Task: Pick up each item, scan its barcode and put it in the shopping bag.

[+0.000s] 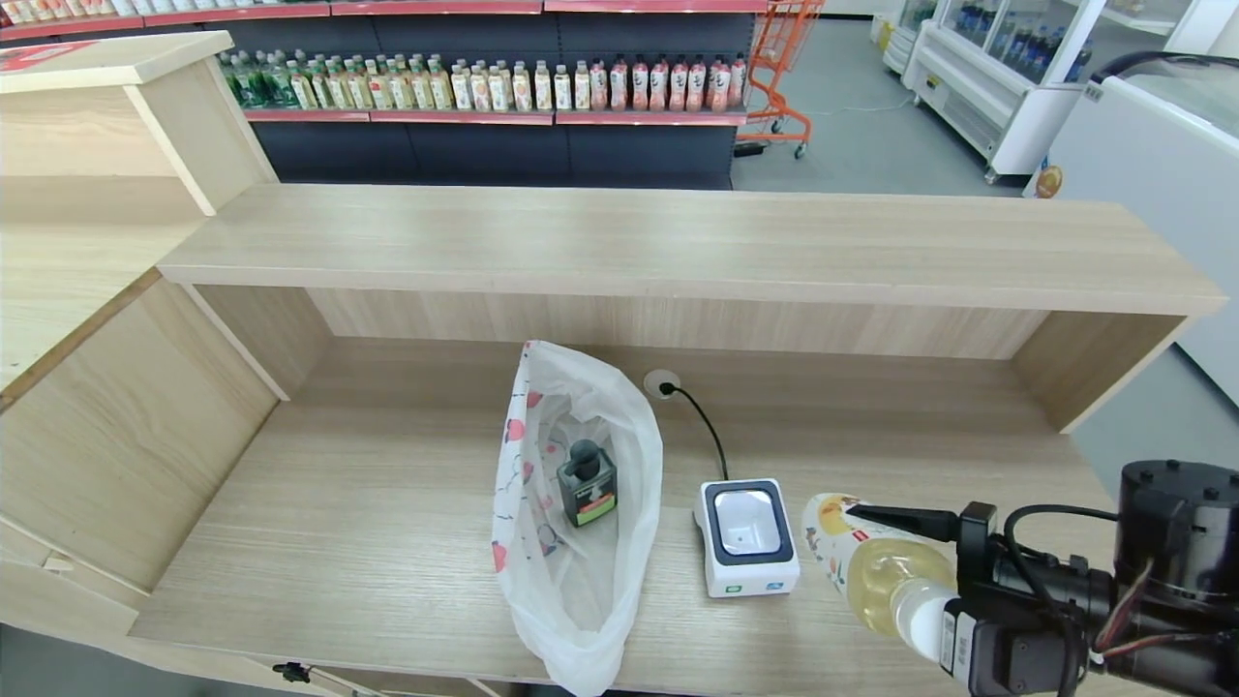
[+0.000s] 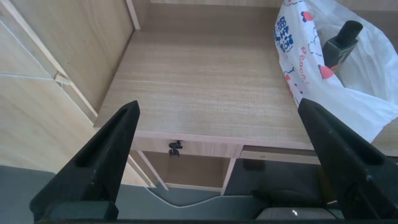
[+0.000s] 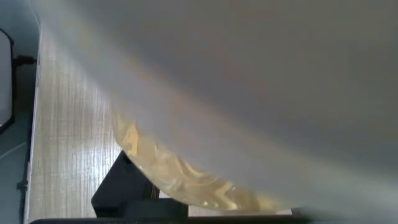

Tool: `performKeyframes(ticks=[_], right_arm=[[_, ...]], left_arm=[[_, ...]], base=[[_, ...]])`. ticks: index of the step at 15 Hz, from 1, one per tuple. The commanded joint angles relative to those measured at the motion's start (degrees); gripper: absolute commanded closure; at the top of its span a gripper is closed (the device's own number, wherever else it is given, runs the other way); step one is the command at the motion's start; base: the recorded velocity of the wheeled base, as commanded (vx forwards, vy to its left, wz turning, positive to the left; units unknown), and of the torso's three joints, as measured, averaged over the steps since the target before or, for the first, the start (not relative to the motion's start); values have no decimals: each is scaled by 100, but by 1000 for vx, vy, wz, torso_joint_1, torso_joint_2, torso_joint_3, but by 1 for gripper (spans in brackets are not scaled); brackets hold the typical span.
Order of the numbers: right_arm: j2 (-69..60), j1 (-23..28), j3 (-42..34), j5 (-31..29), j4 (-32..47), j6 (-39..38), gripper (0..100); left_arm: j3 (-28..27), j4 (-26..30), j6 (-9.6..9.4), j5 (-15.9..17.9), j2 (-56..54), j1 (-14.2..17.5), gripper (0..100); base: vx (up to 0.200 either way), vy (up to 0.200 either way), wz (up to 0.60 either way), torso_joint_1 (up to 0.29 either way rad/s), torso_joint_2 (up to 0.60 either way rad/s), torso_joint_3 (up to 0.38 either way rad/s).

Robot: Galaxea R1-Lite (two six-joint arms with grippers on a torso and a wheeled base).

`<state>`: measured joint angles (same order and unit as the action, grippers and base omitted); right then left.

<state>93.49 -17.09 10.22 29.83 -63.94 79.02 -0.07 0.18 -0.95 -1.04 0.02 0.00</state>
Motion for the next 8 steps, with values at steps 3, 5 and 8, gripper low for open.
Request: performKeyframes(ticks=[3,5,8], right_arm=[[495,127,165,40,-48,193,100],[644,127,200,49,-233,298,100],[961,110,209,207,-620,289,100]], left_arm=[[-1,-1,-2,-2,-2,0,0],[7,-1,7,-2,-2,0,0],[-1,-1,-2,-2,-2,0,0]], base=[[0,0,0,0,0,0],[0,0,0,0,0,0],[0,0,0,0,0,0]])
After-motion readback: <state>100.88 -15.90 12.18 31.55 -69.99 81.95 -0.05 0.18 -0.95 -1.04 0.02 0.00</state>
